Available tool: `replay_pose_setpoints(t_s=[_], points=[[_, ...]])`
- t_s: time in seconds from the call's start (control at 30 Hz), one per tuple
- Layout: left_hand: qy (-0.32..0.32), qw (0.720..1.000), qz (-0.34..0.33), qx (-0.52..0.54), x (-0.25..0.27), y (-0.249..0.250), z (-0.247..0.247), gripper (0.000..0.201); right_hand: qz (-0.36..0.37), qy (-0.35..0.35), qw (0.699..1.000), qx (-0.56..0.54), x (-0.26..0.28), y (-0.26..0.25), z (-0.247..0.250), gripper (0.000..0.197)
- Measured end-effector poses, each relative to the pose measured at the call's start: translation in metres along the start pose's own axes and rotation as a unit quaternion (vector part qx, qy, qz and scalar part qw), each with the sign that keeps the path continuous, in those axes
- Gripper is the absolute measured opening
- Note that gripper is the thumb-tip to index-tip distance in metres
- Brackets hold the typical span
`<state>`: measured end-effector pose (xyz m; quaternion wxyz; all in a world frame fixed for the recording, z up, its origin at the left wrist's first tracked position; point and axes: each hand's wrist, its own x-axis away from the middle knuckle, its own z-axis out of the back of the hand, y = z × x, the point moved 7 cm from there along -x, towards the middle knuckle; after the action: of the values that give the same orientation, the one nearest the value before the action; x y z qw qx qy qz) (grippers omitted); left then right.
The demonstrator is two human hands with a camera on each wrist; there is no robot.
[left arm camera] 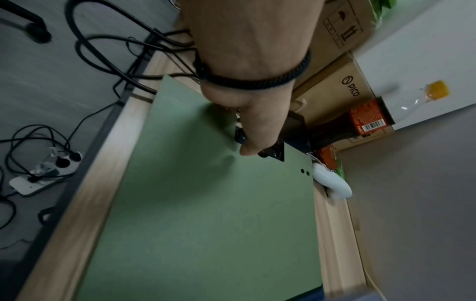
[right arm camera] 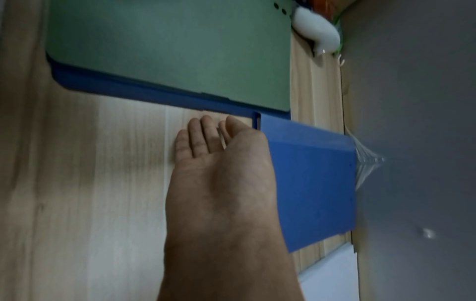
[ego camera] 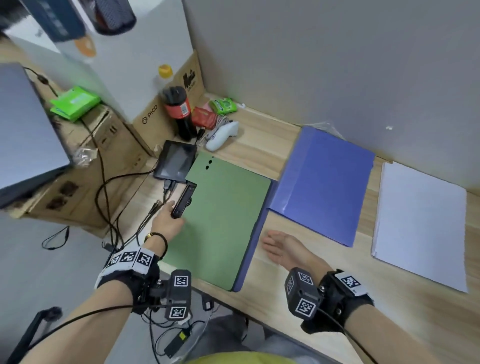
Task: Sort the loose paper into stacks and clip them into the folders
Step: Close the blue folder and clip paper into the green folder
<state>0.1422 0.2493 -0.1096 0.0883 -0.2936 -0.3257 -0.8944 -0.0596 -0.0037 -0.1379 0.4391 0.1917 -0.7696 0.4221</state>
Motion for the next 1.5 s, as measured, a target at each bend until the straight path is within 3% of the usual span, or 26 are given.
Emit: replay_pose_setpoints(t_s=[0.1, 0.23, 0.4, 0.57, 0.7, 0.87, 1.0, 1.13, 1.23, 1.37, 1.5], points=[[0.016, 0.999, -0.023, -0.029, 0.012, -0.003, 0.0, 0.053, 0.013, 0.01, 0.999, 0.041, -0.008, -0.003, -0.019, 0.03], [0.068, 0.996, -0.052, -0.002, 0.022, 0.0, 0.002, 0.047, 0.015, 0.02, 0.994, 0.105, -0.008, 0.0, -0.03, 0.046], [0.081, 0.995, -0.047, 0.024, 0.028, 0.004, 0.007, 0.022, 0.018, 0.024, 0.99, 0.137, -0.003, 0.002, -0.031, 0.046], [0.146, 0.984, -0.077, 0.068, 0.027, 0.011, 0.031, 0.033, 0.018, 0.013, 0.992, 0.122, 0.009, -0.007, -0.031, 0.03], [0.089, 0.99, -0.096, 0.042, 0.028, 0.029, 0.028, 0.048, 0.026, 0.016, 0.995, 0.092, 0.017, -0.014, -0.026, 0.024], [0.101, 0.986, -0.123, -0.044, 0.035, 0.049, 0.034, 0.056, 0.039, 0.038, 0.995, 0.08, 0.028, -0.019, -0.012, 0.021], [0.14, 0.982, -0.096, -0.078, 0.034, 0.045, 0.051, 0.06, 0.051, 0.042, 0.995, 0.079, 0.035, -0.022, -0.001, 0.022], [0.176, 0.983, -0.056, -0.003, 0.041, 0.044, 0.061, 0.056, 0.064, 0.027, 0.996, 0.05, 0.048, -0.026, -0.006, 0.013], [0.143, 0.985, -0.064, 0.068, 0.045, 0.055, 0.046, 0.056, 0.084, -0.005, 0.996, 0.033, 0.062, -0.037, -0.015, 0.033], [0.069, 0.983, -0.134, 0.103, 0.06, 0.094, -0.001, 0.052, 0.125, -0.014, 0.991, -0.046, 0.097, -0.06, -0.006, 0.058], [-0.013, 0.979, -0.19, 0.072, 0.079, 0.136, -0.063, 0.05, 0.2, 0.014, 0.969, -0.145, 0.146, -0.082, 0.021, 0.06]])
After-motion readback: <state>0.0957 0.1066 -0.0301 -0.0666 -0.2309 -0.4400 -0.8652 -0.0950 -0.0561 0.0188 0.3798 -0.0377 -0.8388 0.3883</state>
